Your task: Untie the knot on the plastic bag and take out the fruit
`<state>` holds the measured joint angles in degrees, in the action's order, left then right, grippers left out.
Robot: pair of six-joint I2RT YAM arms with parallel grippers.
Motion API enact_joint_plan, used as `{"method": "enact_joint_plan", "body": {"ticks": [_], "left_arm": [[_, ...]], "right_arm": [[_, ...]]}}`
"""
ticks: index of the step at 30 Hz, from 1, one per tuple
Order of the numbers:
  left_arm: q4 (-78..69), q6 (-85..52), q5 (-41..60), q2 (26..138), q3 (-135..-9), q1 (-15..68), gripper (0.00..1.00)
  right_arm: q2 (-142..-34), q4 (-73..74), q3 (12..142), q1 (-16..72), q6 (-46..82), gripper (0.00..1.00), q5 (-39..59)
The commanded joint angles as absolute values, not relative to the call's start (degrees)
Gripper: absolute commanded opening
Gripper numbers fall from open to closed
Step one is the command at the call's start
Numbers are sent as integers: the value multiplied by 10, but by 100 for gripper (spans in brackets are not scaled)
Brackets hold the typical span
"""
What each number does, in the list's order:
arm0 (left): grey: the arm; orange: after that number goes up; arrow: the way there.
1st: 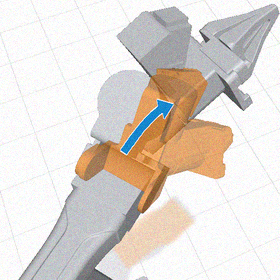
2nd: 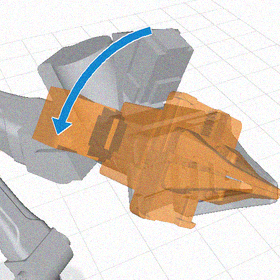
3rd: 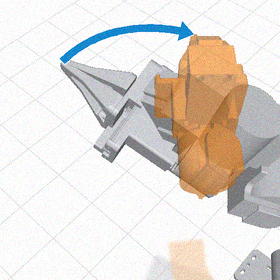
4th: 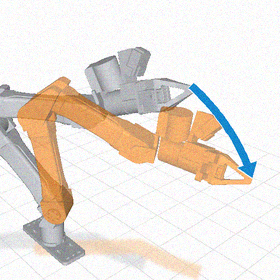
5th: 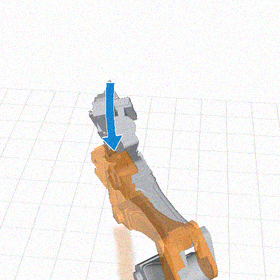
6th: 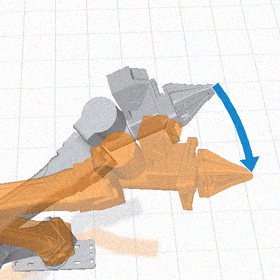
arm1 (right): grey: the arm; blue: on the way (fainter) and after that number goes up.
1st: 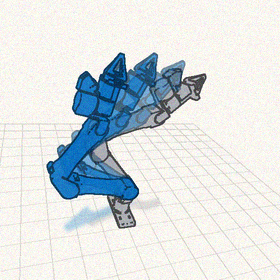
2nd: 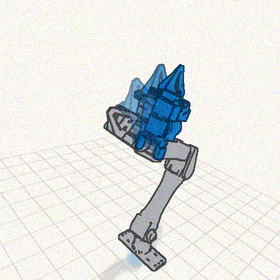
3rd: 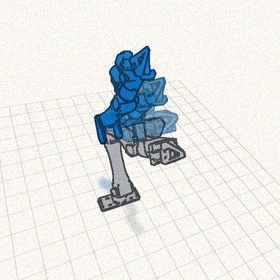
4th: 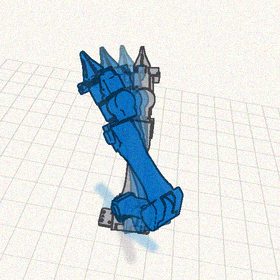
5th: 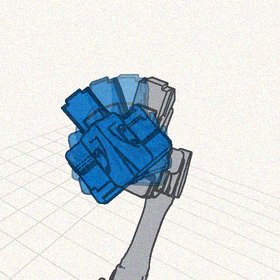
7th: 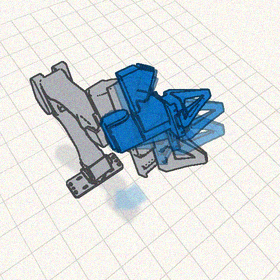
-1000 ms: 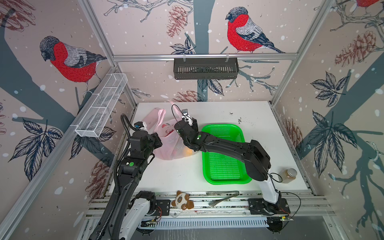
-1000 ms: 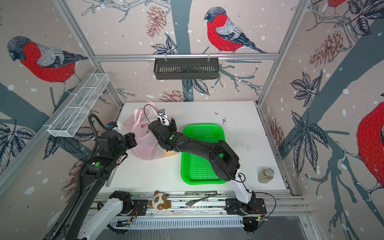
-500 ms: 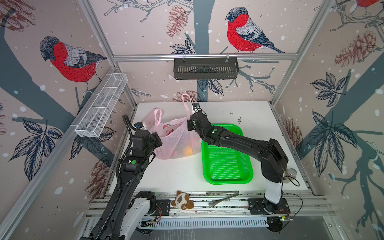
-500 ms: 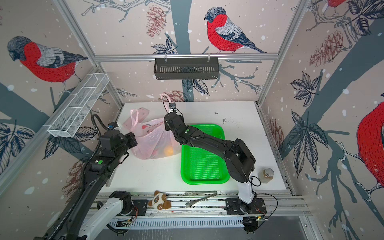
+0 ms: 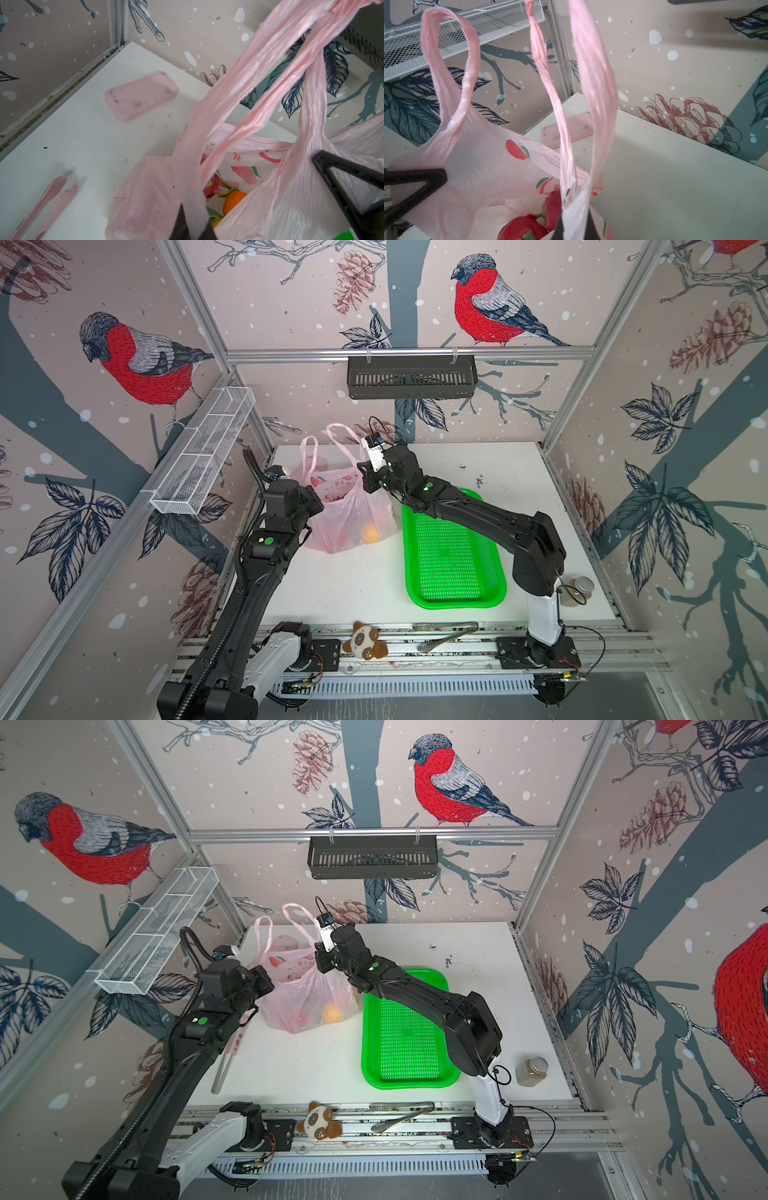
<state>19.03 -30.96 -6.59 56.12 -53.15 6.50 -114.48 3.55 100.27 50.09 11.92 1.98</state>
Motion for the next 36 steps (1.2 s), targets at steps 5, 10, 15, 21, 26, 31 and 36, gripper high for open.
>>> {"method": "enact_joint_plan", "body": {"ticks": [5,10,15,21,26,31,36], "left_arm": [[156,-307,-57,559,-520,62,0],[177,-321,-30,508,-467,62,0],[203,-323,-15,459,-427,62,0],[200,-331,0,408,-383,62,0],[190,-338,7,365,-361,62,0],[187,-337,10,319,-340,62,0],[199,-330,-2,275,-319,62,0]], "right_arm": [[-1126,94,944,484,93,6,104],[-1071,107,841,491,114,18,99],[-991,89,751,540,136,46,-1],[-970,7,770,636,169,44,-158],[-1044,-46,865,668,218,31,-162],[-1152,-112,997,681,232,26,-168],[-1249,-188,1132,683,229,25,-175]]}}
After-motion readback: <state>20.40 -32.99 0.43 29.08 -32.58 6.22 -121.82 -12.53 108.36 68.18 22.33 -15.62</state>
